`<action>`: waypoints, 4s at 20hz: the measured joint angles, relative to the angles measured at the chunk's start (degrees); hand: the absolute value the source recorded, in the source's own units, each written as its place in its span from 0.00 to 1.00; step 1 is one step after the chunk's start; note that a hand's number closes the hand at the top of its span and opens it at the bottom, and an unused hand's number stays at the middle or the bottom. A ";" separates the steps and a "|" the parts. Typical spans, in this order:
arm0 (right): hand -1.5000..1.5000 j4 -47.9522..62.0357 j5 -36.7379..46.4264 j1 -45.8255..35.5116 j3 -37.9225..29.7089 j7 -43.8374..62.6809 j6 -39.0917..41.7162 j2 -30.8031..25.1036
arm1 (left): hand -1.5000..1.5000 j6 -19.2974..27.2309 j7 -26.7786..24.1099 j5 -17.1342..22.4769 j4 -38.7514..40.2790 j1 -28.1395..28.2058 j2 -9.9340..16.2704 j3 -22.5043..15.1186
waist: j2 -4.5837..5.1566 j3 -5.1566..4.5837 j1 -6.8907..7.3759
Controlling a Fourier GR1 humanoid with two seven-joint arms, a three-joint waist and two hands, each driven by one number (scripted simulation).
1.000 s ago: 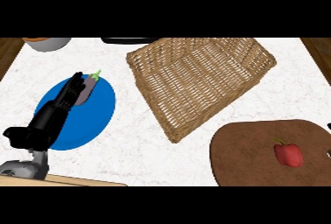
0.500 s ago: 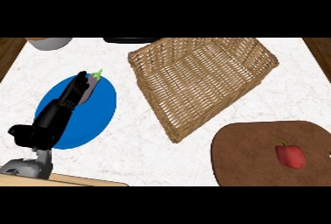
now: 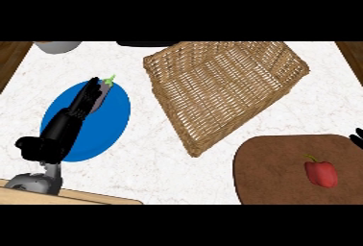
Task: Pick the bell pepper from the cutting board and place it in the basket
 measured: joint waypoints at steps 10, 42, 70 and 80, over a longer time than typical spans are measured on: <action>0.00 8.26 8.96 -0.47 1.67 -8.92 -7.76 3.08 | 0.50 -2.60 0.63 -1.82 -0.33 0.39 -1.48 2.45 | 0.09 -0.07 0.09; 0.00 17.87 25.32 -2.87 5.93 -11.99 -13.21 11.16 | 0.50 -8.11 0.54 -6.58 0.26 -0.66 -6.27 8.07 | -0.02 0.09 0.13; 1.00 30.33 35.27 -5.67 10.21 -18.29 -19.12 6.62 | 0.50 -9.12 1.24 -8.64 -1.17 -0.37 -8.29 8.76 | -0.61 -1.34 0.06; 1.00 28.05 38.66 -14.55 15.41 11.39 -13.07 21.85 | 0.50 -10.19 1.22 -8.41 -0.93 -1.95 -8.89 7.31 | 0.62 -0.91 3.44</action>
